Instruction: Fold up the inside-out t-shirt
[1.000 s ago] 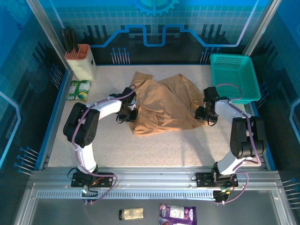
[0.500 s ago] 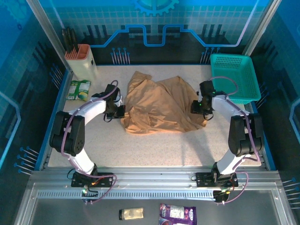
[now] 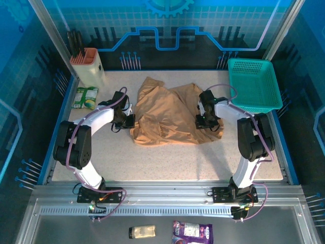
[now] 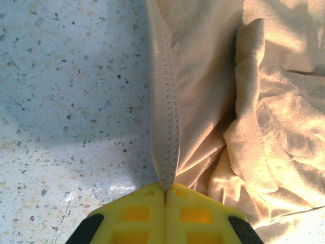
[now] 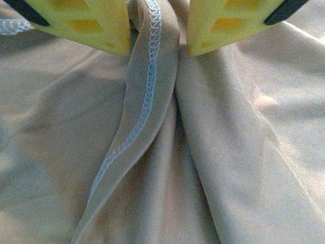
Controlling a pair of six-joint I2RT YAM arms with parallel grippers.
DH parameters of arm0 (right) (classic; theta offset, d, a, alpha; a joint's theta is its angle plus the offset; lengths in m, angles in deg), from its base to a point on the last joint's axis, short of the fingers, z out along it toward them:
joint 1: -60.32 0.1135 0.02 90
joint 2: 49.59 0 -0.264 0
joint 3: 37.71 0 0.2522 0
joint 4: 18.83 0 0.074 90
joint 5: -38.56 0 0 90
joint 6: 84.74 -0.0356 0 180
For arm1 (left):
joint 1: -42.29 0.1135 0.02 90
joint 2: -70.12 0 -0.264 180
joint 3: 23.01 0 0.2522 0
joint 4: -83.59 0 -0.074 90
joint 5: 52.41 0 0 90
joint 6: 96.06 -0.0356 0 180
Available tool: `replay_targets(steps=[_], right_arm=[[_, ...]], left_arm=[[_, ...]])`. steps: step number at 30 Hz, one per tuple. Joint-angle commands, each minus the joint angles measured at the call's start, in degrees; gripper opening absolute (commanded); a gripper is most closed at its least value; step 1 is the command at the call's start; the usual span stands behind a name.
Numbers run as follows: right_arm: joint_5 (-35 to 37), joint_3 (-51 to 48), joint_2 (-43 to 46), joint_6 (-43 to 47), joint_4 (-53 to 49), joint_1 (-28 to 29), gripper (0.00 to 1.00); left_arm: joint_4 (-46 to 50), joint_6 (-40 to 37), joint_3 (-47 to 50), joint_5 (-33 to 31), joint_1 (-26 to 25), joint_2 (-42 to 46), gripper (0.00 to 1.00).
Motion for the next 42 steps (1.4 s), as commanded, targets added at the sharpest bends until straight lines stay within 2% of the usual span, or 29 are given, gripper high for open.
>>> replay_targets(steps=[1,4,6,10,13,18,21,26,32,35,37,39,41,42], right_arm=[[2.27,-1.75,0.81,0.82,-2.75,0.39,0.27],[3.55,-1.16,1.83,0.79,-3.14,0.41,0.13],[3.95,0.02,2.98,0.82,-4.11,0.44,0.01],[6.35,3.53,7.57,0.77,-7.88,0.41,0.00],[8.08,7.90,14.29,0.82,-11.55,-0.90,0.00],[5.60,13.70,26.27,0.38,-16.35,-8.21,0.00],[3.11,15.65,32.99,0.77,-18.25,-13.77,0.00],[1.39,17.68,40.79,1.36,-19.65,-19.52,0.00],[-0.61,13.21,40.63,1.28,-18.17,-23.45,0.00],[-1.26,9.35,37.66,0.58,-15.48,-23.99,0.00],[-1.85,8.64,34.16,-1.31,-15.74,-23.83,0.00],[-0.67,8.19,31.43,-3.47,-15.84,-22.30,0.01],[1.92,7.50,30.07,-4.53,-15.57,-19.55,0.08],[2.78,7.03,29.89,-4.99,-15.08,-17.95,0.10]], left_arm=[[1.65,-1.55,-0.18,1.22,0.59,0.86,0.00],[1.63,-1.84,-0.36,0.73,0.64,0.86,0.00],[1.45,-1.91,-0.54,0.94,1.21,1.20,0.00],[0.44,-0.91,-0.82,4.36,4.78,3.59,0.00],[-0.85,1.20,-1.96,8.82,9.47,7.32,0.00],[-2.11,5.78,-5.91,17.51,17.79,14.37,0.00],[-0.95,7.20,-8.83,19.54,21.35,19.20,0.00],[-0.05,8.27,-12.13,20.04,24.97,27.24,0.00],[0.66,8.59,-12.80,21.54,25.41,27.28,0.00],[0.39,7.55,-11.91,26.38,25.20,21.25,0.00],[0.58,6.88,-10.50,26.67,23.88,16.00,0.00],[-0.68,5.74,-7.88,24.68,21.00,11.67,0.00],[-0.35,4.14,-6.62,20.09,18.00,8.03,0.00],[0.54,3.49,-6.34,17.21,16.52,5.96,0.09]])
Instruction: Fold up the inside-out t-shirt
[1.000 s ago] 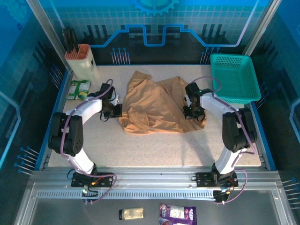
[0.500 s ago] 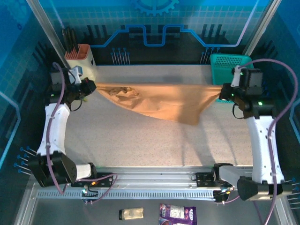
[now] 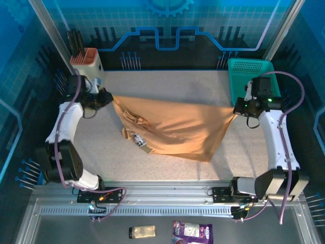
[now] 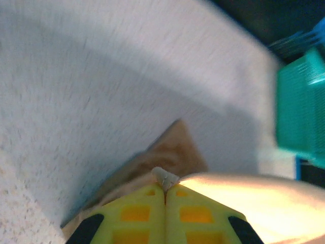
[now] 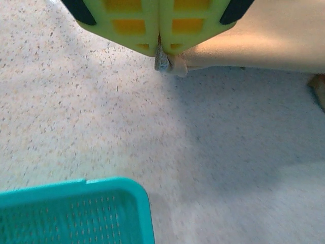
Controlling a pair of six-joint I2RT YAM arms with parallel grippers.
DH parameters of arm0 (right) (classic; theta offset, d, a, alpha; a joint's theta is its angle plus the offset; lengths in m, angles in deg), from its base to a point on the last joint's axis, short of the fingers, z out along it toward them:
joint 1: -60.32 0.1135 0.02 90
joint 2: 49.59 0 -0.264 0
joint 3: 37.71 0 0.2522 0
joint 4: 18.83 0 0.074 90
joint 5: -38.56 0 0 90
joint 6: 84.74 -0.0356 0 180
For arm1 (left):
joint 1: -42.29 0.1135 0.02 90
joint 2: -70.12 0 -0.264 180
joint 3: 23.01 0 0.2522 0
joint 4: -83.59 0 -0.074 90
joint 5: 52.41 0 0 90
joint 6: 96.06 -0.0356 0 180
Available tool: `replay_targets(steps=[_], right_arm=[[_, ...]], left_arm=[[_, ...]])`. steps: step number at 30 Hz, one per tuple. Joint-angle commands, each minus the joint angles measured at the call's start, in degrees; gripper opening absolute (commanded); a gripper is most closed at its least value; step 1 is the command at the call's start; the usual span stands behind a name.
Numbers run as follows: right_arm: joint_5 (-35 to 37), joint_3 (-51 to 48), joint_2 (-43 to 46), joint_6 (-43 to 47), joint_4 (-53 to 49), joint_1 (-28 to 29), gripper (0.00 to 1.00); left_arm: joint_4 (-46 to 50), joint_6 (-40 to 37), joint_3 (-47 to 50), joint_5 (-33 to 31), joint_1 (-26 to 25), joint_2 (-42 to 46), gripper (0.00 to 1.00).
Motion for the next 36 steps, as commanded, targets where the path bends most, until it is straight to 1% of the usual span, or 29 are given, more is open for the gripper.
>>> replay_targets(steps=[1,2,3,4,5,8,12,14,17,20,23,26,28,30,33,36], right_arm=[[2.55,-0.89,0.54,-3.02,1.26,4.15,0.12],[2.49,-1.35,0.45,-3.41,1.47,5.04,0.19],[2.38,-1.62,0.13,-3.75,1.45,5.66,0.28],[2.51,-1.74,-0.18,-3.85,1.12,6.25,0.34],[2.92,-1.99,-0.40,-3.89,0.90,6.84,0.36],[3.43,-4.03,-0.19,-3.95,1.16,8.49,0.38],[2.94,-7.60,0.02,-4.66,2.29,9.87,0.38],[2.78,-9.34,0.14,-5.07,2.79,10.55,0.38],[2.78,-10.95,0.49,-5.73,3.26,11.24,0.38],[3.20,-12.42,1.05,-6.40,3.41,11.95,0.38],[2.70,-14.55,1.61,-7.07,3.89,12.37,0.38],[2.64,-15.99,2.01,-7.57,3.76,12.92,0.38],[2.80,-16.54,2.37,-7.76,3.70,13.04,0.38],[2.97,-16.81,2.80,-8.03,3.63,13.34,0.38],[3.02,-16.64,2.99,-8.54,3.39,13.77,0.38],[3.15,-16.38,2.92,-8.72,3.14,14.13,0.38]], left_arm=[[2.98,-3.06,2.06,-7.80,-4.64,-4.21,0.22],[3.10,-3.20,2.78,-11.09,-5.63,-4.43,0.33],[2.63,-3.20,3.84,-13.77,-6.40,-3.78,0.39],[2.03,-3.26,4.79,-14.84,-6.92,-2.71,0.41],[1.76,-3.38,5.50,-15.91,-7.58,-1.06,0.42],[4.81,-4.14,4.48,-18.22,-10.62,0.99,0.42],[9.15,-5.14,3.55,-21.54,-16.58,0.07,0.40],[9.41,-3.82,4.28,-23.34,-18.69,-1.02,0.38],[7.87,-1.28,6.34,-26.78,-20.56,-2.21,0.38],[5.57,1.69,8.70,-28.75,-20.72,-2.60,0.41],[3.86,2.77,10.16,-30.47,-20.72,-3.19,0.43],[2.86,3.16,10.05,-29.78,-20.55,-4.64,0.42],[1.92,3.39,9.82,-28.69,-20.55,-5.48,0.40],[1.16,3.43,9.49,-27.81,-20.55,-6.23,0.35],[0.71,3.16,8.74,-27.82,-20.55,-7.40,0.32],[1.43,2.32,7.75,-28.96,-20.55,-8.46,0.23]])
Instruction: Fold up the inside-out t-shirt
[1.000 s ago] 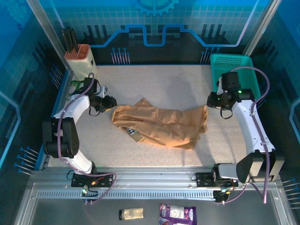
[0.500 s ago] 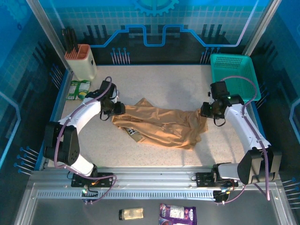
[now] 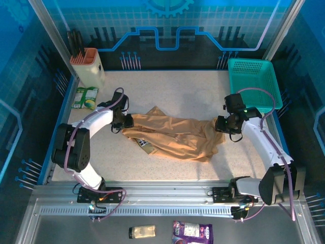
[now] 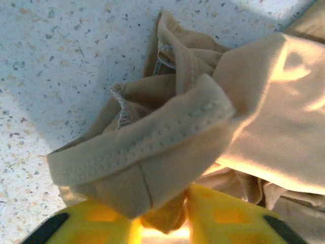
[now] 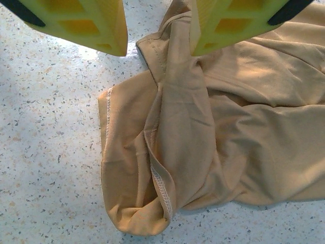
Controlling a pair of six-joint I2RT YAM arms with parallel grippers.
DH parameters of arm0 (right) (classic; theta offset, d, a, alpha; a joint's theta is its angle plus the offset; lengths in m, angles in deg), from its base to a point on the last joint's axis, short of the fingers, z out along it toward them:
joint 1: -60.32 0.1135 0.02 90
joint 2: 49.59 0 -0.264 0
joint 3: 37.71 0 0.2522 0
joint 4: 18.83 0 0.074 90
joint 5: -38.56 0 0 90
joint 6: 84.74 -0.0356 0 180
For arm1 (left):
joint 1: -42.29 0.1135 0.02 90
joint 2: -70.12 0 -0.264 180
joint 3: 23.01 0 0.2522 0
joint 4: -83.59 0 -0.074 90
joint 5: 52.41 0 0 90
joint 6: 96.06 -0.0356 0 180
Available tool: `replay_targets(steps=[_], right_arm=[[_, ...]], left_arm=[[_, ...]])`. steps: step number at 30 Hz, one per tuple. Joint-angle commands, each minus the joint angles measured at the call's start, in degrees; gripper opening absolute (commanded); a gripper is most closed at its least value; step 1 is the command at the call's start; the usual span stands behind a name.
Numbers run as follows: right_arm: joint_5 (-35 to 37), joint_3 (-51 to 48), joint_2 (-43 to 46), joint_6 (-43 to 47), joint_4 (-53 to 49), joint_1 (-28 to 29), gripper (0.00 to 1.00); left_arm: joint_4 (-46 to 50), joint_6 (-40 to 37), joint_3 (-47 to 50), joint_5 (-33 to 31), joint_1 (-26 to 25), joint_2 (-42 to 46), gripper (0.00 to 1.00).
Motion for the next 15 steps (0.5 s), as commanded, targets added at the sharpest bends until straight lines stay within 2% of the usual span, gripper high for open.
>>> replay_targets(steps=[1,4,6,8,10,15], right_arm=[[0.65,0.09,0.99,-1.24,-0.87,1.14,0.38],[0.75,0.37,0.95,-1.71,-1.22,1.98,0.38],[0.94,0.33,0.76,-2.00,-1.35,2.96,0.38],[1.00,0.44,0.36,-2.43,-1.36,3.80,0.38],[1.19,0.50,-0.13,-2.68,-1.28,4.60,0.38],[1.86,1.38,-0.94,-3.16,-1.57,6.04,0.38]], left_arm=[[0.20,-0.92,-1.98,-0.80,0.13,-0.77,0.21],[0.74,-1.23,-2.42,-0.96,0.13,0.93,0.19],[1.44,-1.54,-2.95,-1.42,0.10,2.05,0.26],[2.06,-2.19,-3.40,-1.43,0.13,2.38,0.25],[2.25,-2.70,-3.82,-0.82,0.13,2.08,0.15],[1.98,-3.20,-4.03,0.69,0.13,1.79,0.00]])
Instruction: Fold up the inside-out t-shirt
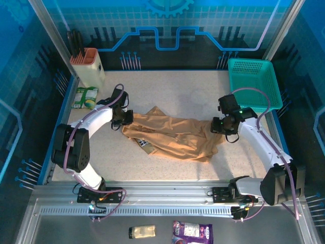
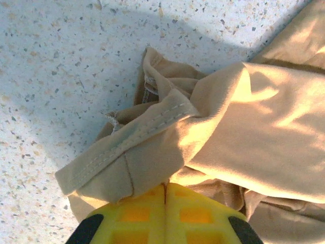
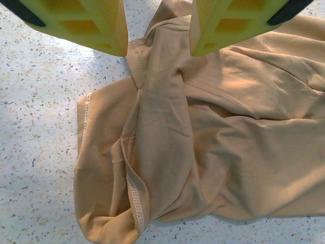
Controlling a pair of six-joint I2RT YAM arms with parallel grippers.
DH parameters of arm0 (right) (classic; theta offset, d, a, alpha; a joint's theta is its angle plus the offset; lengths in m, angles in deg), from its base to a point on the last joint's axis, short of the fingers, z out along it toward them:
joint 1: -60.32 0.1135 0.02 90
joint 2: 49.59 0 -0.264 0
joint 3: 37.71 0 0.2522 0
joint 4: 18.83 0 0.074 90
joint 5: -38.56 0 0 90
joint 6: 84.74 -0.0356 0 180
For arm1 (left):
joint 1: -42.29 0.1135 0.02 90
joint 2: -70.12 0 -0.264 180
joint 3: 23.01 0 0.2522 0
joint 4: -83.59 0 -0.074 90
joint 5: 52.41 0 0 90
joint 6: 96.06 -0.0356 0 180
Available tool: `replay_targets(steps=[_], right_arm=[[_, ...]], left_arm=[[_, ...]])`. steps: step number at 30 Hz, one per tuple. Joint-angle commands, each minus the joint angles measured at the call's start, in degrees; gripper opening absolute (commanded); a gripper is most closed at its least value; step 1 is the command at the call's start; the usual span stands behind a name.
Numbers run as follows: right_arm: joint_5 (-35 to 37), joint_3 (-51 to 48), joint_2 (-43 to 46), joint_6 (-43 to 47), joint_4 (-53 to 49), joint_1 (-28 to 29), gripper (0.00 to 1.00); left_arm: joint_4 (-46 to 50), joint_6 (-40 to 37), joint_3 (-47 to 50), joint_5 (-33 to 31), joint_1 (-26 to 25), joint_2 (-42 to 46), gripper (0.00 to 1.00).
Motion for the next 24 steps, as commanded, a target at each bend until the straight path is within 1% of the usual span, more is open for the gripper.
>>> replay_targets(steps=[1,5,10,13,15,18,21,24], right_arm=[[1.44,1.38,-0.70,-1.24,-1.33,1.38,0.38],[-0.12,1.81,-1.63,-0.64,-0.40,2.19,0.38],[-6.40,3.37,-2.13,2.28,4.89,7.11,0.39],[-7.52,4.04,-2.77,3.50,7.96,9.56,0.40],[-7.70,3.44,-3.46,2.62,9.12,9.49,0.42],[-8.41,2.58,-5.14,0.69,8.01,9.42,0.42],[-5.93,-0.45,-4.77,-2.08,5.77,9.42,0.42],[-3.31,-4.96,-2.82,-5.55,4.44,9.42,0.41]], left_arm=[[1.40,-1.00,-1.21,1.55,0.13,1.55,0.00],[2.56,-1.08,-3.59,3.79,0.13,4.65,0.00],[3.47,-0.98,-10.48,11.05,0.09,10.64,0.00],[4.34,-0.39,-14.66,14.27,0.12,13.06,0.00],[4.98,-0.16,-17.35,15.52,0.13,14.34,0.00],[6.40,-0.51,-21.34,15.28,0.13,15.79,0.00],[8.11,-1.54,-24.55,13.23,0.22,17.26,0.00],[8.70,-2.04,-25.81,11.26,0.70,18.93,0.00]])
